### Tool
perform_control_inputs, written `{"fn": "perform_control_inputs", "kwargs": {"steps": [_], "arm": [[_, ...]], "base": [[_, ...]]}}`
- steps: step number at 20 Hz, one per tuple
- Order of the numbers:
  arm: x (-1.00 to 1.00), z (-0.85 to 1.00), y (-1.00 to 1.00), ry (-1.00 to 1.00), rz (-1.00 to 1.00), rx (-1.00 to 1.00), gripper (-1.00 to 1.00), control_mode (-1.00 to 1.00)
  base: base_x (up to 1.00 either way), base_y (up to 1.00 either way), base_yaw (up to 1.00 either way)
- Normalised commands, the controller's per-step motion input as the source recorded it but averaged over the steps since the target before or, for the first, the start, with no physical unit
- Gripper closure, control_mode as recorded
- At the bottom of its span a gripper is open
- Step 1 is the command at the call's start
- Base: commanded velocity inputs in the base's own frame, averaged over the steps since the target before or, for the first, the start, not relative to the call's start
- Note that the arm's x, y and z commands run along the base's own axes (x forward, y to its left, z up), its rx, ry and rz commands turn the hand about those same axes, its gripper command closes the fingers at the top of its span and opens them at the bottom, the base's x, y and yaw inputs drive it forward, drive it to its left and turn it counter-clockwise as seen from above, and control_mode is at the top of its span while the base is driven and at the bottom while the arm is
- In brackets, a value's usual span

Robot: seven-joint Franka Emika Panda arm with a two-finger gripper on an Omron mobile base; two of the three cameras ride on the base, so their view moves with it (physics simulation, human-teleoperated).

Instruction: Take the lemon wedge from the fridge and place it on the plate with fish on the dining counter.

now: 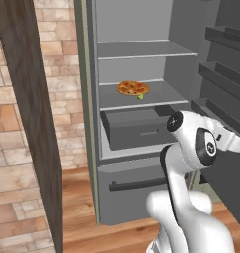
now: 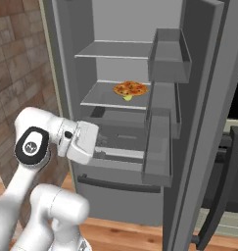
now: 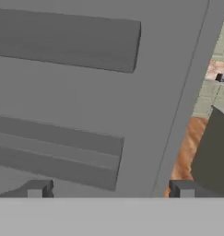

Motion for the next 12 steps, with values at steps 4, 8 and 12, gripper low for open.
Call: {"fn": "perform_control_inputs", "kwargs": {"steps": [4,8,12], "arm": [[0.0,0.13,0.96,0.28,0.41,0.14,-1.0,-1.0],[0.01,-0.02,0.59,0.23,0.54,0.34,-1.0,-1.0],[0.2,0.0,0.27,0.25,0.48,0.47,-1.0,-1.0]], "base": [[0.0,0.0,0.0],[0.0,0.0,0.0],[0.0,0.0,0.0]]}}
